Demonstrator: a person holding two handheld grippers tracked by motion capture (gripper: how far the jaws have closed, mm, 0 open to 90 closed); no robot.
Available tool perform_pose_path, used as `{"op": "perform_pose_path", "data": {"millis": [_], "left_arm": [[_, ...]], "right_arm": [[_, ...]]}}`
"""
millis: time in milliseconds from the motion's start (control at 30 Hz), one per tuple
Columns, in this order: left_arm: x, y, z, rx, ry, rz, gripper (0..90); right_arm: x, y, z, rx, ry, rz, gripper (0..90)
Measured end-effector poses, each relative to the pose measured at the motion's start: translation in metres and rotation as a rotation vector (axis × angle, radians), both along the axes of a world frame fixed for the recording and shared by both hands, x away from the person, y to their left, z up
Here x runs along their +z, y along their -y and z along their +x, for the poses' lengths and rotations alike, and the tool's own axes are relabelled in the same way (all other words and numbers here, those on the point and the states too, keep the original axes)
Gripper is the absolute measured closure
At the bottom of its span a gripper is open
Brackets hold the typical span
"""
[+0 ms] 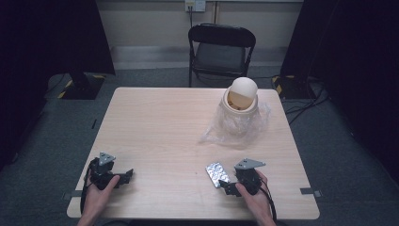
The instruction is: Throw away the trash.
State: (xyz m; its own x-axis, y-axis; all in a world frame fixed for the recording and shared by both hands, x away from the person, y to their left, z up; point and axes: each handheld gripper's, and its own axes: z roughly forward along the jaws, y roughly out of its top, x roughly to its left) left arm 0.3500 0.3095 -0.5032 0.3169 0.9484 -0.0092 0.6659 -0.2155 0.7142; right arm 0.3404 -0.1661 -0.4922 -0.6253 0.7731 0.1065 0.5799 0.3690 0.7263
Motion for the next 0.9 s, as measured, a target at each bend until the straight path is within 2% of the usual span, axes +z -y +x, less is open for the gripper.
{"op": "perform_pose_path", "data": {"millis": [200,367,567,600,667,733,800,900], "left_arm": [[0.0,0.0,0.0,-0.001,0.0,-0.001,0.0],[0.0,0.0,0.0,0.0,0.0,0.0,0.0],[0.0,0.0,0.0,0.001,0.001,-0.001,0.0],[0.0,0.0,0.0,-0.002,0.0,0.004,0.0],[0.0,0.0,0.0,0.0,0.0,-0.002,0.0],[0.0,0.0,0.0,0.0,0.0,0.0,0.0],[0.0,0.0,0.0,0.0,0.0,0.0,0.0],[0.0,0.0,0.0,-0.001,0.0,0.001,0.0]], "right_arm": [[0.0,-0.008,-0.004,0.032,0.007,0.021,15.5],[-0.003,-0.021,-0.005,0.043,0.014,-0.007,18.2],[-0.005,-0.024,-0.007,0.046,0.037,-0.023,18.5],[-0.006,-0.025,-0.008,0.051,0.054,-0.042,18.8],[-0.006,-0.025,-0.008,0.054,0.056,-0.053,20.1],[-0.005,-0.025,-0.008,0.055,0.069,-0.078,27.0],[-0.004,-0.022,-0.006,0.044,0.065,-0.063,31.2],[-0.004,-0.02,-0.005,0.045,0.058,-0.057,31.9]]}}
